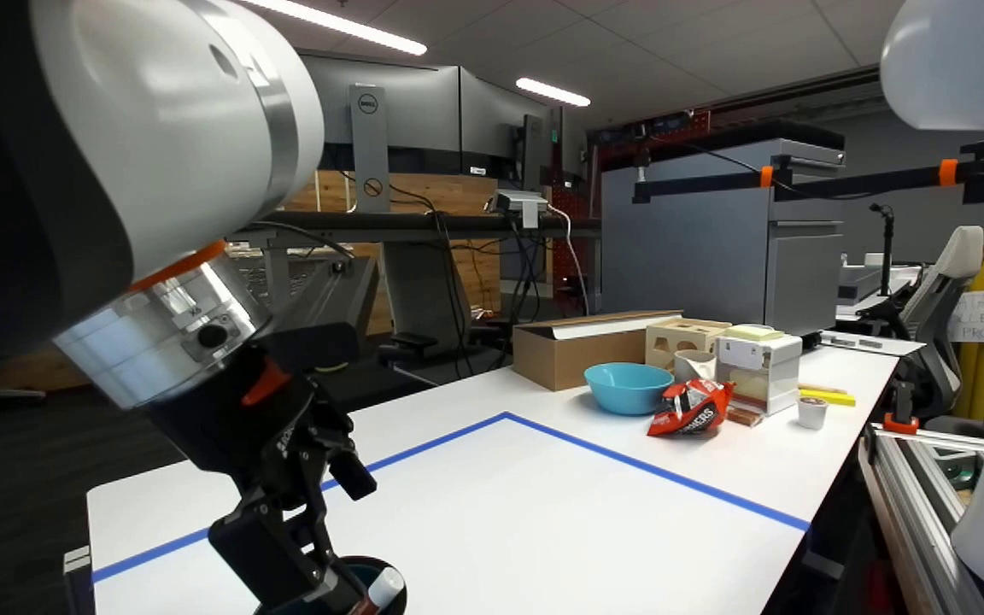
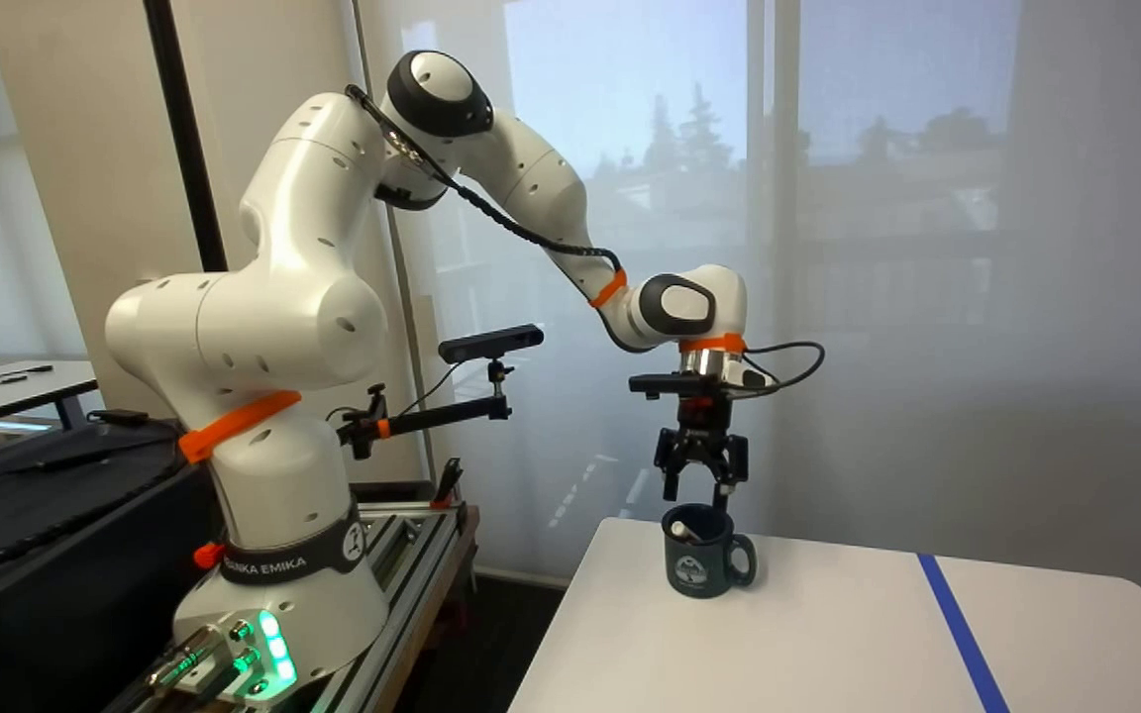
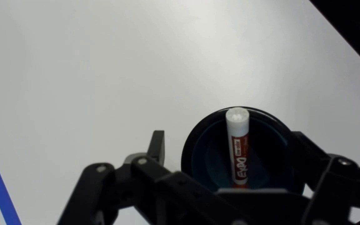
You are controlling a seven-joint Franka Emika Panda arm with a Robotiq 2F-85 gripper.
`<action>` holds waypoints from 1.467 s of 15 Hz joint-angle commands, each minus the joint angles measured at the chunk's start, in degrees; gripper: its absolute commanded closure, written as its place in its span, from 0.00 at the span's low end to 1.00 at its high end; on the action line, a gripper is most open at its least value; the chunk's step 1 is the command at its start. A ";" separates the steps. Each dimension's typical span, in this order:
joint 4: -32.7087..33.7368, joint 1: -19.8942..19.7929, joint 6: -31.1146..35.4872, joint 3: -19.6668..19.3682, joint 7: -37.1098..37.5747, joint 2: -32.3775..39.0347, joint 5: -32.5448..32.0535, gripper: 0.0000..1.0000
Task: Pick up the marker from the cup and put it on the table
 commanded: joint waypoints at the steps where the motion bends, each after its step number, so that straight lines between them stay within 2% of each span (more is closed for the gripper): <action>1: 3.32 -1.52 -3.98 0.83 -0.12 -1.84 0.99 0.00; 4: 4.35 -2.80 -5.25 1.44 -0.88 -2.25 1.69 0.03; 5: 4.72 -3.22 -5.56 1.62 -0.95 -2.47 1.77 0.12; 7: 5.26 -4.16 -5.84 2.14 -1.38 -2.76 2.21 0.21; 8: 5.50 -4.65 -5.97 2.47 -1.85 -2.77 2.53 0.28; 9: 5.82 -5.19 -6.20 2.91 -2.29 -2.88 2.82 0.30; 12: 6.21 -6.48 -6.72 4.42 -3.96 -2.80 4.08 0.22; 14: 6.28 -6.97 -7.18 5.39 -4.98 -2.78 4.80 0.22; 17: 6.79 -7.60 -7.87 6.49 -5.87 -3.17 6.02 0.26; 22: 8.60 -8.67 -8.80 6.59 -6.11 -4.26 7.42 0.26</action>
